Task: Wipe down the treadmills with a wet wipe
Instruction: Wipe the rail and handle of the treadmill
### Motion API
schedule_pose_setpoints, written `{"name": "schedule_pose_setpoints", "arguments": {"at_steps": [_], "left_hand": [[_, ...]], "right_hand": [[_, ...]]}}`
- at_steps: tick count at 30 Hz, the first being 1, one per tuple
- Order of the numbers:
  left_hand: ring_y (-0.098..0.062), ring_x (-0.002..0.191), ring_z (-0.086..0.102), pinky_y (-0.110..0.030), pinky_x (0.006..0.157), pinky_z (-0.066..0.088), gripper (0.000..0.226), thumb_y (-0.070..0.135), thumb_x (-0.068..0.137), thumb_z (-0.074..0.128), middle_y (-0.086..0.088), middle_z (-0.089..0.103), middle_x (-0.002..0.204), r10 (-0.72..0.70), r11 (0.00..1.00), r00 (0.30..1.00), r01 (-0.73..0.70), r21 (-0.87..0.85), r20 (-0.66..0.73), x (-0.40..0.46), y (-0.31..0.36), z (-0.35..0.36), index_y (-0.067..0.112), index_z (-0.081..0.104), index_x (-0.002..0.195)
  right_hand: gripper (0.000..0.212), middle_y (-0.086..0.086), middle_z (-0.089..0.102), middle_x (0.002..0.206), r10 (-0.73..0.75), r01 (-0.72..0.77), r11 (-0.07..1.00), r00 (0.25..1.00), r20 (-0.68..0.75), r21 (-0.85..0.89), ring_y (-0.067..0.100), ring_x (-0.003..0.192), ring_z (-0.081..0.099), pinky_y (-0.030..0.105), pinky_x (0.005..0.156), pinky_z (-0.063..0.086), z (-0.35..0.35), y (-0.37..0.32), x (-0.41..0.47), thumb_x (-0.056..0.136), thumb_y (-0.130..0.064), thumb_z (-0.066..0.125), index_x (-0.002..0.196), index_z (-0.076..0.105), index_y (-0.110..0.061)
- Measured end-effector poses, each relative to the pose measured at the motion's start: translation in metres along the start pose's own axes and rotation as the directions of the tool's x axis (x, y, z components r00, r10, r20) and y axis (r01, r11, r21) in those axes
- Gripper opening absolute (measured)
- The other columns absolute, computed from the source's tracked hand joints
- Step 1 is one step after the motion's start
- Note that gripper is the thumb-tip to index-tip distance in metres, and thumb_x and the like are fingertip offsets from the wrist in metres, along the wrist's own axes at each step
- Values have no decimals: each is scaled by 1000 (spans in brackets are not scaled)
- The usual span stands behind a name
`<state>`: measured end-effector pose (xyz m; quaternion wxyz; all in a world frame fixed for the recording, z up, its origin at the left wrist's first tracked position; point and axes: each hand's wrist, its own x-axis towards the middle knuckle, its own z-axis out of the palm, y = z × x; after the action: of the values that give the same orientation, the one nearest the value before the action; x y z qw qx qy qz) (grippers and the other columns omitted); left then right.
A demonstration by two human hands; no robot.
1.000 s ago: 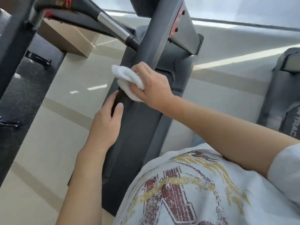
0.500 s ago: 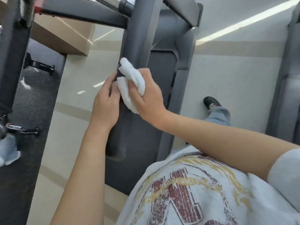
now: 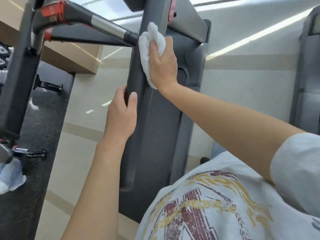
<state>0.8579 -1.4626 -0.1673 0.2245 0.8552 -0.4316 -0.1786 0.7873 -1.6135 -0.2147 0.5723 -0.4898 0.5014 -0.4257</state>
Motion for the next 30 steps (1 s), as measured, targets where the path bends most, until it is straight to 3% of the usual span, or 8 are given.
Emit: {"name": "schedule_pose_setpoints", "arguments": {"at_steps": [3,6,10,14,17,20,25,30], "left_hand": [[-13,134,53,-28,113,41,45,30,109,44,3,59,145,91,996,995,-91,17,-44,33,16,6,17,50,152],[0,123,51,-5,101,35,41,24,108,43,2,58,139,127,992,987,-125,22,-103,67,34,13,14,56,146],[18,112,48,-1,95,35,35,19,109,44,6,58,128,162,987,975,-163,10,-150,107,63,20,13,61,140],[-12,124,57,-29,109,46,37,19,108,46,-4,61,134,213,977,961,-208,48,-174,157,88,32,8,62,141],[-16,128,54,-12,110,35,40,15,106,48,-7,59,138,245,964,958,-226,138,-148,191,111,43,7,58,144],[-19,133,50,-8,110,28,44,13,106,46,-10,56,143,251,957,958,-226,180,-135,226,127,51,4,53,148],[-16,127,53,3,102,27,42,14,110,42,-10,57,139,249,956,950,-210,205,-188,244,142,65,6,51,150],[6,93,53,-2,78,38,24,9,106,46,-5,63,111,149,987,964,-131,93,-218,247,135,62,8,64,122]], "right_hand": [[21,-3,67,91,-1,-4,999,994,111,46,11,80,66,43,73,57,-4,5,-22,109,-39,48,114,48,-18],[20,-5,66,95,26,-53,993,970,243,106,8,82,66,34,71,56,-11,14,-42,108,-44,49,113,46,-24],[23,1,66,93,25,-46,996,972,234,82,17,80,66,46,72,56,-10,3,14,108,-42,51,109,47,-20],[32,3,70,106,19,-20,999,999,43,30,21,94,67,46,85,54,-3,-20,135,107,-41,48,126,50,-15],[34,3,69,103,-5,4,1000,1000,-9,-27,25,96,66,48,89,53,-5,-38,223,108,-45,46,121,50,-14],[42,-3,67,98,-40,41,993,999,4,-115,23,95,66,49,88,53,-10,-51,278,106,-54,44,121,49,-15],[38,1,60,81,-225,251,941,965,133,-227,19,71,61,44,67,53,-19,-39,264,103,-50,45,106,48,-12],[30,-2,60,90,-369,485,856,815,447,-179,21,69,59,45,62,52,-42,-14,217,100,-41,59,104,57,-11]]}}
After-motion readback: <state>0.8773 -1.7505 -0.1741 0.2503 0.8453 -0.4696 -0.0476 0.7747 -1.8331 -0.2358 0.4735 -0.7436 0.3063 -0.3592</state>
